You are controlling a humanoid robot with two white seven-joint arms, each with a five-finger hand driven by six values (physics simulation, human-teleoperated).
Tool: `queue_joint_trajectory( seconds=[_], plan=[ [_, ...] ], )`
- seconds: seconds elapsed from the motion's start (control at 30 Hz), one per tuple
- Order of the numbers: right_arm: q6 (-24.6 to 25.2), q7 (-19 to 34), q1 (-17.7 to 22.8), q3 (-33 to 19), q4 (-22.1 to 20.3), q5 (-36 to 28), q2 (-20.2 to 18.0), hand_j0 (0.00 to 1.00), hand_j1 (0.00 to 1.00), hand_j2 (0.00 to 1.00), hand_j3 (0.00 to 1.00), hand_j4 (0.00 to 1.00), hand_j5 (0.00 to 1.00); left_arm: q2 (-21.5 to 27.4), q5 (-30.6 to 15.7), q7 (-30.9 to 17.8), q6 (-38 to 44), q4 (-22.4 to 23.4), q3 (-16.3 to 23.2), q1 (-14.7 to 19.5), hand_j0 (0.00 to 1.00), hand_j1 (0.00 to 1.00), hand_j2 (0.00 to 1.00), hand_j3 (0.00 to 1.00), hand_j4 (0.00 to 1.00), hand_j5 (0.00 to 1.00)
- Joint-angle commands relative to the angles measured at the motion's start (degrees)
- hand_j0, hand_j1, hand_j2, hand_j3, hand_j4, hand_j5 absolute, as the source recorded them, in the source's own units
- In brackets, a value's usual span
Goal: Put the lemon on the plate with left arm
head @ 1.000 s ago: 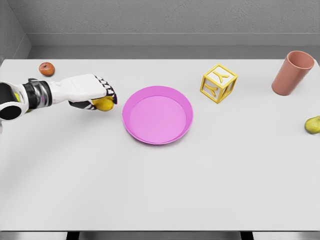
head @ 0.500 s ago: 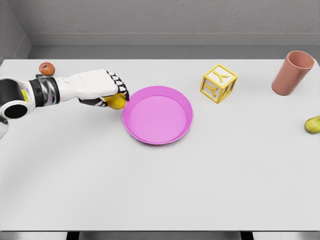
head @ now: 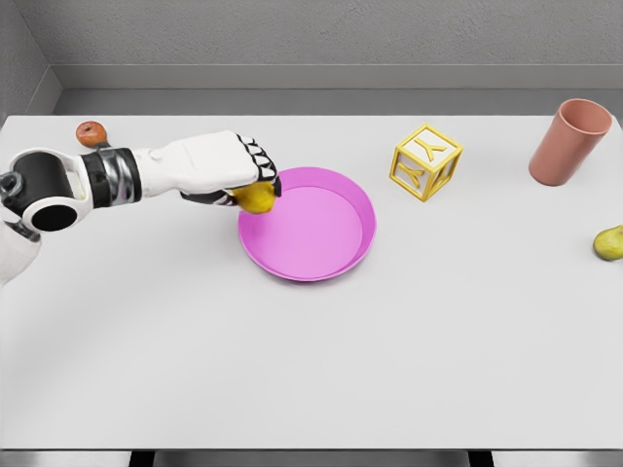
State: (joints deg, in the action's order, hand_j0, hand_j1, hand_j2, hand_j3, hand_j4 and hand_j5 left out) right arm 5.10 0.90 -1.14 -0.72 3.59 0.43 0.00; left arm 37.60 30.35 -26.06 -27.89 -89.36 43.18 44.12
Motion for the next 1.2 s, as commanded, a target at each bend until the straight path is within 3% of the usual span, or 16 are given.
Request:
queue_joint_trajectory(
  seconds=[0.0, 0.33, 0.37, 0.4, 0.63, 0.67, 0.77, 0.87, 0.9, 1.0, 1.17],
  plan=[
    [0.0, 0.1, 0.0, 0.0, 0.0, 0.0, 0.0, 1.00, 1.00, 1.00, 1.00, 1.00, 1.00, -1.6, 0.0, 0.0, 0.1, -0.2, 0.0, 0.0, 0.64, 0.64, 0.64, 0.64, 0.64, 0.64],
    [0.0, 0.0, 0.1, 0.0, 0.0, 0.0, 0.0, 1.00, 1.00, 1.00, 1.00, 1.00, 1.00, -4.6, 0.9, 0.0, 0.1, -0.2, 0.1, -0.1, 0.65, 0.65, 0.65, 0.65, 0.65, 0.65],
    [0.0, 0.0, 0.0, 0.0, 0.0, 0.0, 0.0, 1.00, 1.00, 1.00, 1.00, 1.00, 1.00, -4.6, 0.8, 0.2, 0.1, -0.2, 0.0, -0.2, 0.73, 0.73, 0.73, 0.73, 0.73, 0.73],
    [0.0, 0.0, 0.0, 0.0, 0.0, 0.0, 0.0, 1.00, 1.00, 1.00, 1.00, 1.00, 1.00, -4.6, 0.6, 0.7, 0.1, -0.2, 0.0, -0.2, 0.97, 0.97, 0.97, 0.97, 0.97, 0.97],
    [0.0, 0.0, 0.0, 0.0, 0.0, 0.0, 0.0, 1.00, 1.00, 1.00, 1.00, 1.00, 1.00, -3.7, -0.3, 0.7, 0.1, -2.2, -0.2, -0.4, 1.00, 1.00, 1.00, 1.00, 1.00, 1.00],
    [0.0, 0.0, 0.1, 0.0, 0.0, 0.0, 0.0, 1.00, 1.00, 1.00, 1.00, 1.00, 1.00, -2.4, -1.1, 0.7, 0.0, -3.1, -0.2, -0.4, 1.00, 1.00, 1.00, 1.00, 1.00, 1.00],
    [0.0, 0.0, 0.1, 0.0, 0.0, 0.0, 0.0, 1.00, 1.00, 1.00, 1.00, 1.00, 1.00, 10.4, -9.5, 0.8, -0.6, -8.5, -0.2, -0.8, 1.00, 1.00, 1.00, 1.00, 1.00, 1.00],
    [0.0, 0.0, 0.0, 0.0, 0.0, 0.0, 0.0, 1.00, 1.00, 1.00, 1.00, 1.00, 1.00, 20.5, -14.7, 1.6, -3.5, -9.4, -0.1, -1.0, 1.00, 1.00, 1.00, 1.00, 1.00, 1.00],
    [0.0, 0.0, 0.0, 0.0, 0.0, 0.0, 0.0, 1.00, 1.00, 1.00, 1.00, 1.00, 1.00, 23.6, -15.7, 6.4, -6.5, -9.1, 0.1, -1.1, 1.00, 1.00, 1.00, 1.00, 1.00, 1.00],
    [0.0, 0.0, 0.0, 0.0, 0.0, 0.0, 0.0, 1.00, 1.00, 1.00, 1.00, 1.00, 1.00, 28.4, -17.0, 15.7, -7.1, -7.2, -0.1, -3.2, 1.00, 1.00, 1.00, 1.00, 1.00, 1.00],
    [0.0, 0.0, 0.0, 0.0, 0.0, 0.0, 0.0, 1.00, 1.00, 1.00, 1.00, 1.00, 1.00, 29.2, -17.1, 16.7, -7.1, -3.3, 0.1, -3.9, 1.00, 1.00, 1.00, 1.00, 1.00, 1.00]
  ],
)
